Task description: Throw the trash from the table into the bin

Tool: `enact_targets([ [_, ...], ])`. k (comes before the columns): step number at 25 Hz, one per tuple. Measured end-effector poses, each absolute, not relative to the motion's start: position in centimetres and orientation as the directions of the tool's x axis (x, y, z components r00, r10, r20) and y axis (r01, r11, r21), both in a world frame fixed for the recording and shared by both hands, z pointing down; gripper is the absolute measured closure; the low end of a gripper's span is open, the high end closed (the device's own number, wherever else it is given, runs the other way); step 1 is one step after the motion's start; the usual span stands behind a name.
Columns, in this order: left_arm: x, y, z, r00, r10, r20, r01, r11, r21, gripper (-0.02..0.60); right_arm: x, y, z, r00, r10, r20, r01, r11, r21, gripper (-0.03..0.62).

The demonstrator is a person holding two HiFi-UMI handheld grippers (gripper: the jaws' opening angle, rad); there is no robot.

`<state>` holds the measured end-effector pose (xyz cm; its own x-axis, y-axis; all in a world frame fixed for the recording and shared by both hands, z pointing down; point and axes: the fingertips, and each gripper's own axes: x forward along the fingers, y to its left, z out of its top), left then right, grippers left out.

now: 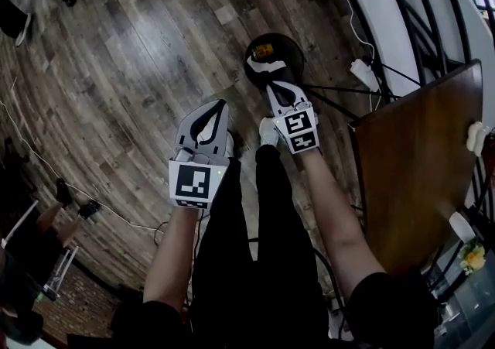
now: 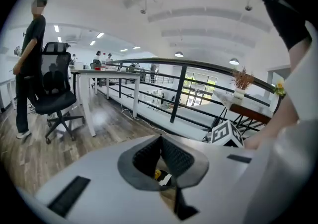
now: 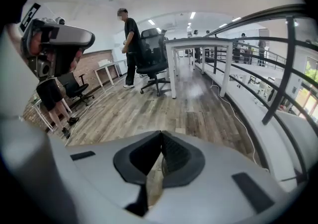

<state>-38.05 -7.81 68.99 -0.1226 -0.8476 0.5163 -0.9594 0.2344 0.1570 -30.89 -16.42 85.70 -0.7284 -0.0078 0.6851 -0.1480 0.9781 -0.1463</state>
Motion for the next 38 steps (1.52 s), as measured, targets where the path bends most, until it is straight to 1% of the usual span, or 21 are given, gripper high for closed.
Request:
enact_targets([
  [4, -38.5, -7.7, 64.5, -0.133, -0.855, 0.501, -0.962, 0.234, 0.143, 0.571, -30.4, -16.2, 80.5, -0.742, -0.018, 0.670, -0.167, 0.973, -0.159, 0.580],
  [8, -38.3, -8.0, 60.0, -0.117, -0.871, 0.478, -0.970, 0.204, 0.134, 0.571, -30.3, -16.4, 74.2, -0.772, -0.041, 0.635, -0.182, 0.970, -0.160, 0.580],
  [13, -37.1, -7.4, 54.5, -0.103, -0.884, 0.456, -0.981, 0.167, 0.101, 0.570, -29.9, -16.2, 64.3, -0.838, -0.083, 0.539, -0.201, 0.966, -0.165, 0.580],
  [18, -35.8, -7.7, 48.9, -0.102, -0.902, 0.419, -0.983, 0.156, 0.097, 0.571, -28.5, -16.3, 54.5, -0.891, -0.097, 0.444, -0.183, 0.970, -0.157, 0.580],
  [22, -34.5, -8.2, 44.8, -0.103, -0.918, 0.384, -0.988, 0.140, 0.070, 0.571, -26.9, -16.2, 48.3, -0.922, -0.097, 0.375, -0.162, 0.976, -0.145, 0.580],
  [28, -34.5, -7.8, 39.7, -0.126, -0.932, 0.341, -0.989, 0.146, 0.035, 0.571, -25.7, -15.4, 41.7, -0.950, -0.084, 0.300, -0.126, 0.984, -0.125, 0.580],
  [35, -33.4, -6.0, 36.0, -0.146, -0.938, 0.315, -0.989, 0.150, -0.013, 0.571, -24.1, -14.7, 37.1, -0.968, -0.085, 0.237, -0.115, 0.987, -0.115, 0.580],
  [38, -32.7, -4.8, 35.5, -0.151, -0.938, 0.313, -0.988, 0.154, -0.014, 0.571, -23.1, -13.8, 36.1, -0.970, -0.081, 0.229, -0.112, 0.986, -0.122, 0.580],
])
